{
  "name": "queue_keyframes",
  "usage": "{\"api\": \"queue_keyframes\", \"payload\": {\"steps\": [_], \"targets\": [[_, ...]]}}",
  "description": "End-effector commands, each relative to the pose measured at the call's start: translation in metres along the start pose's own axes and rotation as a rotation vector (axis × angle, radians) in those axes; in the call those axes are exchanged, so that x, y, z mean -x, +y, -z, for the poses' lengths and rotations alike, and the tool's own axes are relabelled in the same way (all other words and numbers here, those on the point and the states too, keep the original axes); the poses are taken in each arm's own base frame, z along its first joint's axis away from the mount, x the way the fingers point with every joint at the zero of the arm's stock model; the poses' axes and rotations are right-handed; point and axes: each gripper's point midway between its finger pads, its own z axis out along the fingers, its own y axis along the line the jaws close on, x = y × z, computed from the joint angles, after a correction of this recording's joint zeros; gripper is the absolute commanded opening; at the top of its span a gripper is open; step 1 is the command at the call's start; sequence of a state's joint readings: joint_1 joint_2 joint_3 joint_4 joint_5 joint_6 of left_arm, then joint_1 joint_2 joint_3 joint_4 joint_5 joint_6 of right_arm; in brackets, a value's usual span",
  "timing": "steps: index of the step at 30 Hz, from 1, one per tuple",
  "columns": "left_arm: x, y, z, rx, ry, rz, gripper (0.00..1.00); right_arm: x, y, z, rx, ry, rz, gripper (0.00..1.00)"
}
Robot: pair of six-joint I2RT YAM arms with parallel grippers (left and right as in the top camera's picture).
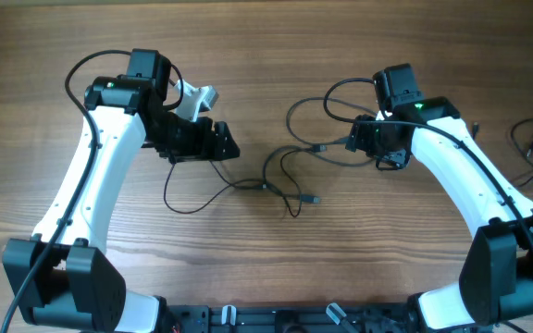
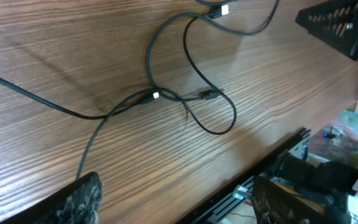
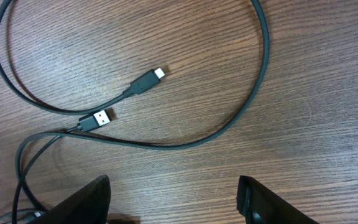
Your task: Untangle cables
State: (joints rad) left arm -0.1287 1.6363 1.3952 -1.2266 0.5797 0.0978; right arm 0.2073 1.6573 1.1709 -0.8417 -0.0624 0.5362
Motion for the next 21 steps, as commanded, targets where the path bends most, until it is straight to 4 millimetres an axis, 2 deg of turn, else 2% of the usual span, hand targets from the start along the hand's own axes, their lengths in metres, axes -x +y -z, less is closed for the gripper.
{"api": "queue_keyframes", "payload": {"steps": [1, 3, 5, 6, 7, 8, 11, 18, 21], "targets": [[0.002, 0.037, 0.006, 0.222, -0.005, 0.016, 0.73, 0.004, 0.001, 0.008, 0.01, -0.023, 0.01, 0.68], [-0.001, 0.092, 0.026, 0.558, -0.045, 0.226, 0.64, 0.003, 0.003, 0.008, 0.023, -0.017, 0.012, 0.68], [-0.019, 0.146, 0.076, 0.997, -0.195, 0.574, 0.65, 0.001, 0.01, 0.008, 0.061, -0.004, 0.029, 0.68], [-0.032, 0.159, 0.1, 1.163, -0.275, 0.705, 0.68, 0.001, 0.012, 0.008, 0.073, -0.002, 0.038, 0.68], [-0.04, 0.164, 0.114, 1.252, -0.317, 0.764, 0.71, 0.001, 0.014, 0.008, 0.079, -0.001, 0.039, 0.68], [-0.043, 0.165, 0.118, 1.283, -0.32, 0.768, 0.71, 0.001, 0.014, 0.008, 0.079, -0.001, 0.039, 0.68], [-0.043, 0.164, 0.117, 1.276, -0.301, 0.755, 0.72, 0.001, 0.014, 0.008, 0.079, -0.001, 0.038, 0.68], [-0.048, 0.152, 0.089, 1.116, -0.137, 0.671, 0.71, 0.001, 0.014, 0.008, 0.079, -0.001, 0.038, 0.68], [-0.045, 0.141, 0.07, 0.987, -0.1, 0.663, 0.7, 0.001, 0.014, 0.008, 0.079, -0.001, 0.038, 0.68]]}}
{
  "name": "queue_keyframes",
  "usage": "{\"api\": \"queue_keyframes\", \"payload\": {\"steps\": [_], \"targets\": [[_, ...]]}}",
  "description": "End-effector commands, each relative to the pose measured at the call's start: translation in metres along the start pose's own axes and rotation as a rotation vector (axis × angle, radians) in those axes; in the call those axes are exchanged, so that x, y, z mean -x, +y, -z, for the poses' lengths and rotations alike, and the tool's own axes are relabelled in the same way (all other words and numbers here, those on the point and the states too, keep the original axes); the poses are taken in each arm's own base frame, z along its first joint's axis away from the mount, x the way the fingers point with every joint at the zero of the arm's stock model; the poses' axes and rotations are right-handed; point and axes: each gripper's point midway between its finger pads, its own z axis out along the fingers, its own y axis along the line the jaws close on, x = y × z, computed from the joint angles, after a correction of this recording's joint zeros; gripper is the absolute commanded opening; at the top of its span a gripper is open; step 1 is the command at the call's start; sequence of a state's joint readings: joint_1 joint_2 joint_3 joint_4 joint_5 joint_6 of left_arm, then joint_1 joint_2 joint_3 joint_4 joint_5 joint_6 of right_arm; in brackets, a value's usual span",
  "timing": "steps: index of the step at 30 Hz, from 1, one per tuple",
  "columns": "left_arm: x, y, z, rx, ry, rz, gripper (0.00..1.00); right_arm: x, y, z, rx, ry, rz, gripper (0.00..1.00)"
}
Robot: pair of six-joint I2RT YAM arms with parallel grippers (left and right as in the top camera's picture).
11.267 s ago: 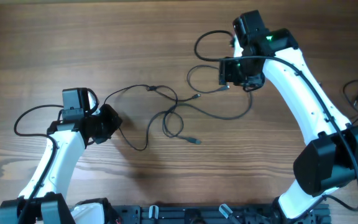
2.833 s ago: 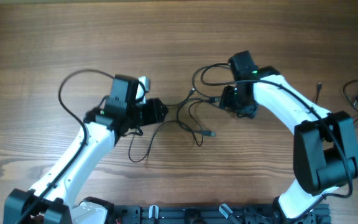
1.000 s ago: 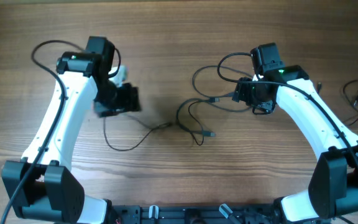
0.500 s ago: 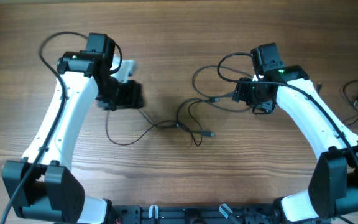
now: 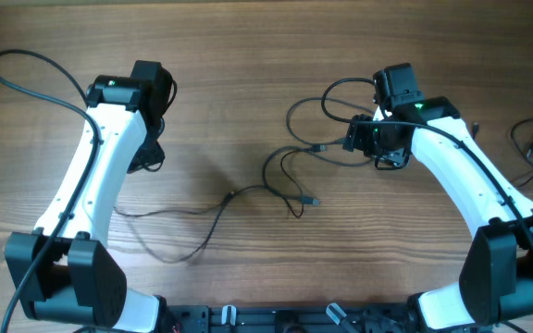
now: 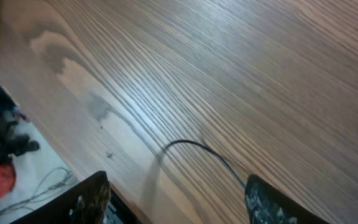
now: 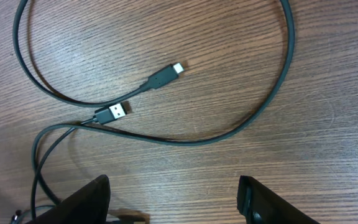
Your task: Untangle cables
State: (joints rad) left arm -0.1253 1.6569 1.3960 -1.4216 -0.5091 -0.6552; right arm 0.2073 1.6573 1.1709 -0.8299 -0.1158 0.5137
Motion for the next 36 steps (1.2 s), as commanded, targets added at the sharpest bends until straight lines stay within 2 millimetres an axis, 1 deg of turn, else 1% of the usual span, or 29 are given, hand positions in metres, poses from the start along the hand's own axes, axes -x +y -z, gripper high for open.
{"api": "queue_keyframes", "payload": {"steps": [1, 3, 5, 6, 7, 9, 10, 12, 14, 16, 18, 21, 24, 26, 29, 33, 36], "targets": [[-0.018, -0.035, 0.003, -0.191, 0.114, -0.105, 0.69, 0.004, 0.005, 0.008, 0.027, -0.018, 0.015, 0.68], [-0.033, -0.074, 0.018, -0.43, 0.188, -0.224, 0.7, 0.004, 0.005, 0.008, 0.027, -0.018, 0.015, 0.68], [-0.045, -0.113, 0.046, -0.711, 0.241, -0.319, 0.7, 0.004, 0.005, 0.008, 0.027, -0.018, 0.016, 0.68], [-0.049, -0.129, 0.063, -0.846, 0.253, -0.357, 0.7, 0.003, 0.004, 0.008, 0.026, -0.017, 0.015, 0.68], [-0.051, -0.141, 0.077, -0.95, 0.255, -0.381, 0.7, 0.003, 0.004, 0.008, 0.025, -0.016, 0.014, 0.68], [-0.049, -0.159, 0.1, -1.089, 0.24, -0.396, 0.7, 0.003, 0.004, 0.008, 0.025, -0.015, 0.014, 0.68], [-0.047, -0.166, 0.108, -1.132, 0.22, -0.406, 0.7, 0.003, 0.004, 0.008, 0.024, -0.016, 0.012, 0.68], [-0.046, -0.177, 0.116, -1.158, 0.185, -0.413, 0.71, 0.003, 0.004, 0.008, 0.024, -0.016, 0.011, 0.68], [-0.05, -0.187, 0.123, -1.17, 0.176, -0.425, 0.71, 0.003, 0.003, 0.008, 0.02, -0.017, -0.01, 0.68], [-0.058, -0.195, 0.126, -1.171, 0.191, -0.432, 0.7, 0.004, 0.002, 0.008, 0.012, -0.022, -0.019, 0.68], [-0.069, -0.205, 0.126, -1.155, 0.213, -0.441, 0.7, 0.004, -0.006, 0.008, -0.029, -0.03, -0.066, 0.68], [-0.083, -0.22, 0.116, -1.071, 0.24, -0.421, 0.69, 0.005, -0.024, 0.009, -0.101, -0.039, -0.153, 0.7], [-0.1, -0.236, 0.107, -1.016, 0.27, -0.426, 0.7, 0.009, -0.035, 0.011, -0.105, -0.036, -0.203, 0.72], [-0.114, -0.249, 0.104, -1.0, 0.296, -0.44, 0.7, 0.012, -0.047, 0.012, -0.104, -0.028, -0.24, 0.73], [-0.131, -0.265, 0.099, -0.986, 0.301, -0.487, 0.7, 0.013, -0.054, 0.014, -0.076, -0.004, -0.228, 0.73], [-0.147, -0.277, 0.08, -0.884, 0.288, -0.489, 0.7, 0.011, -0.066, 0.016, -0.082, 0.017, -0.221, 0.73], [-0.161, -0.284, 0.067, -0.817, 0.262, -0.529, 0.69, 0.01, -0.068, 0.016, -0.084, 0.022, -0.217, 0.73]]}}
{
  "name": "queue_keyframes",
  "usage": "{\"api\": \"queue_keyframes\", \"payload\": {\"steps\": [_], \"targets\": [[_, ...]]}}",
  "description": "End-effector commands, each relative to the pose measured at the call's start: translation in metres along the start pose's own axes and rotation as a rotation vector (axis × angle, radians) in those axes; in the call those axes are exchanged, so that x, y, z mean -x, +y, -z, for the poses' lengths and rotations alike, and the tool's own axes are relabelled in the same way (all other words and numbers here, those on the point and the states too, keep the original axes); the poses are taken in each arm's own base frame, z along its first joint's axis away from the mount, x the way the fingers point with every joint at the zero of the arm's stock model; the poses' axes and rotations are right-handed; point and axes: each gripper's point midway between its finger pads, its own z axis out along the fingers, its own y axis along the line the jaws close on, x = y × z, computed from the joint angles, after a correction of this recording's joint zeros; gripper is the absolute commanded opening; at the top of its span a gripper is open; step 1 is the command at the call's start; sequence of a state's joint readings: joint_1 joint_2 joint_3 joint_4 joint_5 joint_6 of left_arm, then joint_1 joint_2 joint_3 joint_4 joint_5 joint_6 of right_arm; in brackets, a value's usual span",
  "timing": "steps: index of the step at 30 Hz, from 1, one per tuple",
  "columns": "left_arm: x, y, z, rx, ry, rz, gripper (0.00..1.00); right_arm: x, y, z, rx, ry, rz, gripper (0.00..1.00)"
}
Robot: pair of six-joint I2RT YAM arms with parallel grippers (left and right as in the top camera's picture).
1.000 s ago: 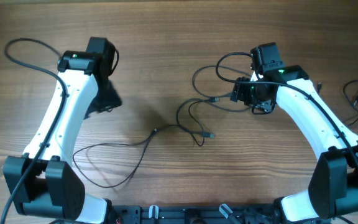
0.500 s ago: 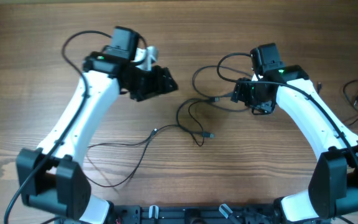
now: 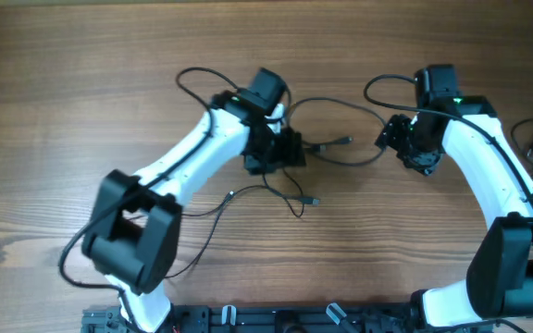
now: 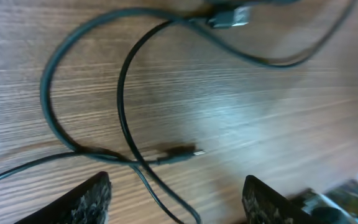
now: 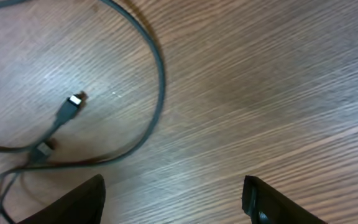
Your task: Untangle cables
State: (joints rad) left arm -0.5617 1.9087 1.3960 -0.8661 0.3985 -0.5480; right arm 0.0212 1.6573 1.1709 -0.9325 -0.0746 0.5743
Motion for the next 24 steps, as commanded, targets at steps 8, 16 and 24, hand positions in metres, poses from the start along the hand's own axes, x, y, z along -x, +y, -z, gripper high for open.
{"api": "queue_keyframes", "payload": {"steps": [8, 16, 24], "targets": [[-0.017, 0.008, -0.049, 0.184, 0.018, -0.043, 0.33, -0.001, 0.007, 0.007, 0.043, 0.002, 0.032, 0.73], [0.002, 0.013, -0.006, 0.138, -0.051, -0.044, 0.04, -0.008, 0.022, 0.009, 0.13, 0.037, 0.136, 0.73], [0.018, -0.036, 0.114, -0.368, -0.165, -0.172, 0.04, -0.045, 0.083, 0.017, 0.385, 0.113, 0.436, 0.73]]}}
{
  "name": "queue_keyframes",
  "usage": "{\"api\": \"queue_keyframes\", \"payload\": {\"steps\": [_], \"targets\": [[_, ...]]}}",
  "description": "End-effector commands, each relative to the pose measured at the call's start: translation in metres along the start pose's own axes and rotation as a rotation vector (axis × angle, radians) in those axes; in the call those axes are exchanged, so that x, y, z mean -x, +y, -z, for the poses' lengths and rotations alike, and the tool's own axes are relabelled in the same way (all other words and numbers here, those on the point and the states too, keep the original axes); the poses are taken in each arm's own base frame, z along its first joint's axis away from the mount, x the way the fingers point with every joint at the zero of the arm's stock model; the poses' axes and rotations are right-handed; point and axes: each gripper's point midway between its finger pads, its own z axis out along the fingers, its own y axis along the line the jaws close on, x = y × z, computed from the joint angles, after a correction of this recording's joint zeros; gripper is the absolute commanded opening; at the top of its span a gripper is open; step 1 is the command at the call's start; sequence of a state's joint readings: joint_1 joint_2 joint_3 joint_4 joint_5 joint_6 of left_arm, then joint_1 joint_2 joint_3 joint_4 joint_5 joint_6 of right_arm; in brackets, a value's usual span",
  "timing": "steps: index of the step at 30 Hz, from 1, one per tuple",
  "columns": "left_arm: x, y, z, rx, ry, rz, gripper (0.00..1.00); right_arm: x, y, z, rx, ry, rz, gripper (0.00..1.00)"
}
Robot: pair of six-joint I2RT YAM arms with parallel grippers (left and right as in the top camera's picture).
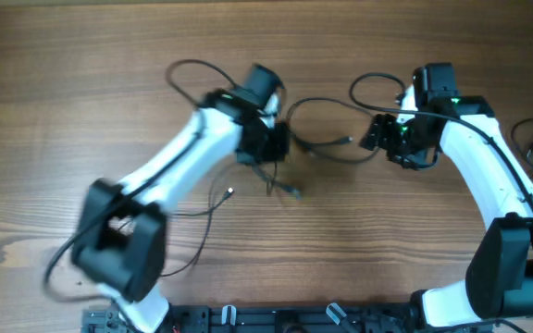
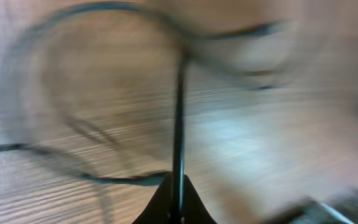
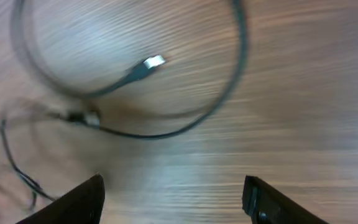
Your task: Untangle cables
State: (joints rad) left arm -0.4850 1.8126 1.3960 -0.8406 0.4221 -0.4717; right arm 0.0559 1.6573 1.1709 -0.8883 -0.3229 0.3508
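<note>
Dark cables lie tangled mid-table. A thick cable loop (image 1: pixel 322 101) ends in a plug (image 1: pixel 343 141); the right wrist view shows that loop (image 3: pixel 238 68) and a silver-tipped plug (image 3: pixel 153 61). A thin cable's plug (image 1: pixel 229 192) lies nearer the front. My left gripper (image 1: pixel 271 155) is at the tangle's left side. The blurred left wrist view shows that gripper (image 2: pixel 178 208) shut on a dark cable strand (image 2: pixel 178 112) running straight up from the fingers. My right gripper (image 1: pixel 384 137) hovers at the loop's right end. In its own view that gripper (image 3: pixel 174 199) is open, holding nothing.
Another dark cable lies coiled at the table's right edge, beside the right arm. The wooden table (image 1: pixel 54 111) stretches bare to the far left. The arm bases stand along the front edge.
My left gripper was open above the crossing strands and is now shut on one strand. The tangle's lower strands have shifted. My right gripper has moved a little left, still open.
First my left gripper was open left of the tangle, then far to the left with a thin cable stretched out toward the front left. Later it was open over the tangle's centre, and now grips a strand. My right gripper stayed open near the thick loop throughout.
</note>
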Motion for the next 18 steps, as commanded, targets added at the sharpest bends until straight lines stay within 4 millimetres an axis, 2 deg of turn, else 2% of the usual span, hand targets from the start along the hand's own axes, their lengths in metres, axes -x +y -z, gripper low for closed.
{"api": "queue_keyframes", "payload": {"steps": [1, 3, 6, 11, 15, 18], "targets": [[0.008, -0.041, 0.08, -0.34, -0.067, -0.099, 0.04, -0.017, 0.045, 0.0, 0.141, 0.039, 0.196, 0.74], [0.01, -0.044, 0.104, -0.426, -0.082, -0.09, 0.04, -0.023, 0.057, -0.004, 0.149, 0.047, 0.249, 0.74], [0.008, -0.05, 0.118, -0.518, -0.063, -0.094, 0.04, -0.03, 0.073, -0.008, 0.163, 0.048, 0.301, 0.76], [0.007, -0.053, 0.123, -0.559, -0.053, -0.095, 0.04, -0.041, 0.11, -0.011, 0.256, 0.05, 0.351, 0.77], [0.008, -0.056, 0.125, -0.573, -0.059, -0.108, 0.04, -0.044, 0.127, -0.013, 0.284, 0.04, 0.341, 0.77], [0.008, -0.065, 0.132, -0.635, -0.056, -0.14, 0.04, -0.045, 0.132, -0.013, 0.292, 0.04, 0.325, 0.77]]}}
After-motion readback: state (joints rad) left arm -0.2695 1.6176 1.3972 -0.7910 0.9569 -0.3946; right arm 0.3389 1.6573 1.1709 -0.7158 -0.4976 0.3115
